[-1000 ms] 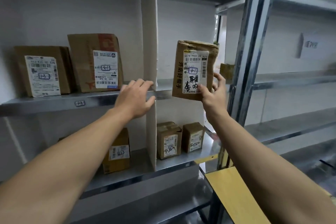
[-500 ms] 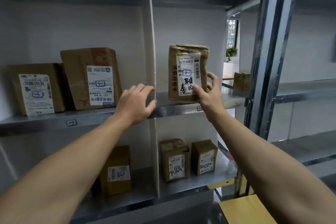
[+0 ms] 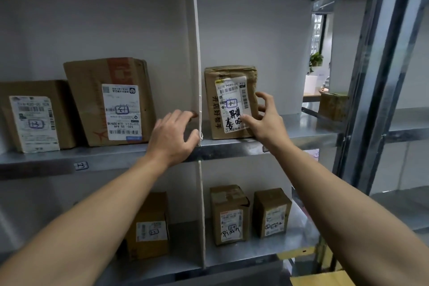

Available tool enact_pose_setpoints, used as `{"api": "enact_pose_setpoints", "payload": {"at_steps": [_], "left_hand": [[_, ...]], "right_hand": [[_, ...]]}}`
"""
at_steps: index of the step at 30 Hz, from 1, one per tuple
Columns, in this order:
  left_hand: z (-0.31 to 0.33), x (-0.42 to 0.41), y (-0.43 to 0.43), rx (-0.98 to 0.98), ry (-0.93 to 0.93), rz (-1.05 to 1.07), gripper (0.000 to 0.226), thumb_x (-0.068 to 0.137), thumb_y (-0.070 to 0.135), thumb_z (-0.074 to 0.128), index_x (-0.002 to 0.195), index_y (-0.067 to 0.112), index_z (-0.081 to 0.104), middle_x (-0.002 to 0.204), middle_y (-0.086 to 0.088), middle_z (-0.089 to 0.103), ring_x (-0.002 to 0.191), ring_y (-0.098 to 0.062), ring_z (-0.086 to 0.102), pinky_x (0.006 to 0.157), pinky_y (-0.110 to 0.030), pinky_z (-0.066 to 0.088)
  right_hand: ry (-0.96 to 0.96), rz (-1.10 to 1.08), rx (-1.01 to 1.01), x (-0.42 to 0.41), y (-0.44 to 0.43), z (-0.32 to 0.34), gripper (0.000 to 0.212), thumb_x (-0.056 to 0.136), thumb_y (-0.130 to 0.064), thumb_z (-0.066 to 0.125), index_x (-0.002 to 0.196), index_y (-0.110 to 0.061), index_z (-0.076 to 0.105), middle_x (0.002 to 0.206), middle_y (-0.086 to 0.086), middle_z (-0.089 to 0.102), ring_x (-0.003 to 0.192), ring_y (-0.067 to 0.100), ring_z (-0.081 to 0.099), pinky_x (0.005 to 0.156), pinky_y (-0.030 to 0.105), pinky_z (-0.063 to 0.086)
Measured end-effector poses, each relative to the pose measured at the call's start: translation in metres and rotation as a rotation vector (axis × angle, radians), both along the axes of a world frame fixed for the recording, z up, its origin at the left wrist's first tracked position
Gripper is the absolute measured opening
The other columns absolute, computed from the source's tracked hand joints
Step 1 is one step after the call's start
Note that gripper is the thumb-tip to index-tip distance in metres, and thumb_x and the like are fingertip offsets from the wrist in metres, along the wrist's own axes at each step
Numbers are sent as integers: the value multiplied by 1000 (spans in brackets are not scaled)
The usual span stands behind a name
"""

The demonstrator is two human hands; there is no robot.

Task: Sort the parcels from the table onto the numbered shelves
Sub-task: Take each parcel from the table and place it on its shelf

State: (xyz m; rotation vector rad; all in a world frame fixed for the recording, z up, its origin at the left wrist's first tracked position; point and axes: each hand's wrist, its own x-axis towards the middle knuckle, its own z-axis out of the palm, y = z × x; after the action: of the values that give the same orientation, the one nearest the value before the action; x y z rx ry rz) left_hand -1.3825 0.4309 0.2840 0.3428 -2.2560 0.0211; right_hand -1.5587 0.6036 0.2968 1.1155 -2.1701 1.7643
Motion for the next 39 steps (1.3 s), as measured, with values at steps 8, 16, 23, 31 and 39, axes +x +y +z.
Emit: {"api": "enact_pose_setpoints", "payload": {"at_steps": [8, 16, 23, 31, 39], "left_hand": [[-1, 1, 3, -8, -40, 86, 41, 86, 41, 48, 117, 16, 56, 110, -5, 58, 102, -23, 52, 88, -40, 41], [-1, 6, 4, 13, -77, 156, 45, 86, 45, 44, 122, 19, 54, 116, -1, 56, 107, -20, 51, 91, -40, 41], [-9, 27, 10, 46, -55, 160, 46, 87, 45, 44, 123, 18, 55, 116, -2, 56, 104, -21, 52, 90, -40, 42], [-17, 54, 11, 57, -41, 132, 47, 87, 46, 44, 124, 19, 55, 117, 0, 58, 107, -18, 52, 92, -41, 41], [-36, 110, 5, 80, -82, 145, 43, 86, 44, 47, 122, 23, 56, 114, 2, 58, 107, -20, 52, 90, -40, 39]], "right_hand": [[-14, 32, 16, -7, -14, 6, 67, 90, -26, 74, 144, -32, 34, 116, -2, 62, 101, 18, 64, 84, 32, 54], [-9, -20, 57, -12, -26, 5, 64, 92, -26, 71, 144, -30, 32, 126, 5, 64, 107, 25, 64, 95, 44, 55], [21, -69, 85, -7, -22, 1, 69, 90, -33, 72, 147, -31, 33, 132, 7, 60, 118, 28, 60, 101, 48, 50], [187, -140, 30, 25, 0, -11, 48, 98, -30, 62, 142, -16, 47, 138, 4, 54, 127, 17, 49, 110, 39, 41], [481, -143, 81, 105, 1, -48, 38, 99, -29, 56, 134, -15, 54, 133, 6, 54, 121, 22, 49, 100, 40, 45]]}}
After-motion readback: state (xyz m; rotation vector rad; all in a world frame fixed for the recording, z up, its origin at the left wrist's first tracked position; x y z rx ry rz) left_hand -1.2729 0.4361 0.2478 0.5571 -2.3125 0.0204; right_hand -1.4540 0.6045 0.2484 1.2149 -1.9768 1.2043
